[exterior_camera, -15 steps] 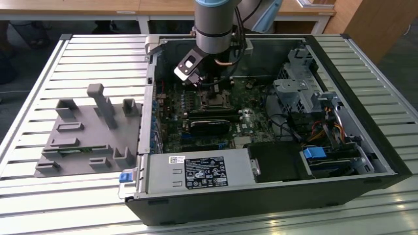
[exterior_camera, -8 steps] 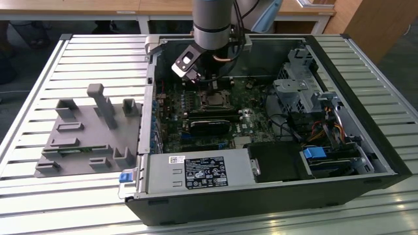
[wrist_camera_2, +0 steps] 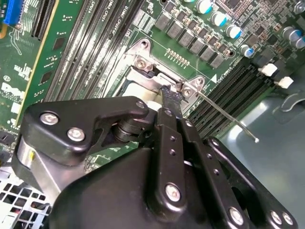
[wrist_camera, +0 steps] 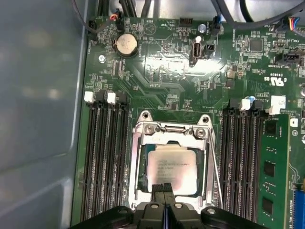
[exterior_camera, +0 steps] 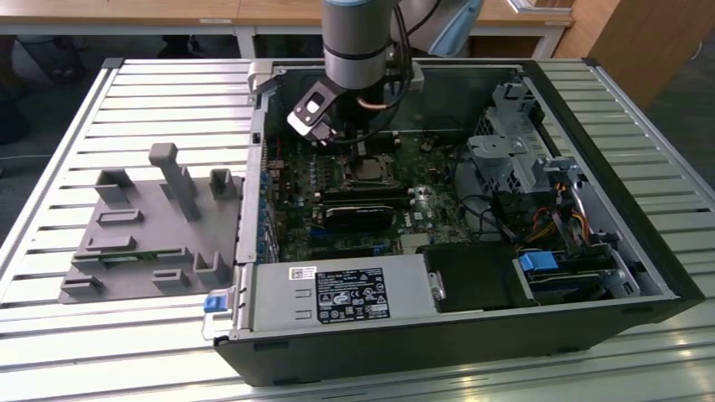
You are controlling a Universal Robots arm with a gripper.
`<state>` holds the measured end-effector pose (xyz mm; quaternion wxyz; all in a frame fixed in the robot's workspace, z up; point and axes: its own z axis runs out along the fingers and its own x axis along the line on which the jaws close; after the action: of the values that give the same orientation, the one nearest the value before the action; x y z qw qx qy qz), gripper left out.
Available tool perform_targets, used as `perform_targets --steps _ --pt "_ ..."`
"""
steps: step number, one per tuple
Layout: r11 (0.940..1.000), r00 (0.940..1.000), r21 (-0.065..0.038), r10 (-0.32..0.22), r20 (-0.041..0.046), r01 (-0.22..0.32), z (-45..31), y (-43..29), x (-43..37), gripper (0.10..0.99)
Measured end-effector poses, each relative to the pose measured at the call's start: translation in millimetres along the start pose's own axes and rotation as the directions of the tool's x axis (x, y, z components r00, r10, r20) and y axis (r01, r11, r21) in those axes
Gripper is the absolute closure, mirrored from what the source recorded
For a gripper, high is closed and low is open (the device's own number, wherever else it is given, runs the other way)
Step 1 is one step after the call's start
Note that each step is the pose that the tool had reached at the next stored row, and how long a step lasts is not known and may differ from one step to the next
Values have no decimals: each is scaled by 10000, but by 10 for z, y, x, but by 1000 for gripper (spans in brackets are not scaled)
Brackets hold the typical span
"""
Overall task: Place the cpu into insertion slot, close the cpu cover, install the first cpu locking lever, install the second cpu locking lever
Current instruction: 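Close the cpu cover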
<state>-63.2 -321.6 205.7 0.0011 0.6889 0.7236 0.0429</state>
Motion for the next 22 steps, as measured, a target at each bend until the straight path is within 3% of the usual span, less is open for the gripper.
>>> perform_targets --steps 13,22 --pt "10000 10000 1 1 2 -1 66 -10 -3 980" --pt "10000 10000 0 1 0 -1 -63 -1 5 980"
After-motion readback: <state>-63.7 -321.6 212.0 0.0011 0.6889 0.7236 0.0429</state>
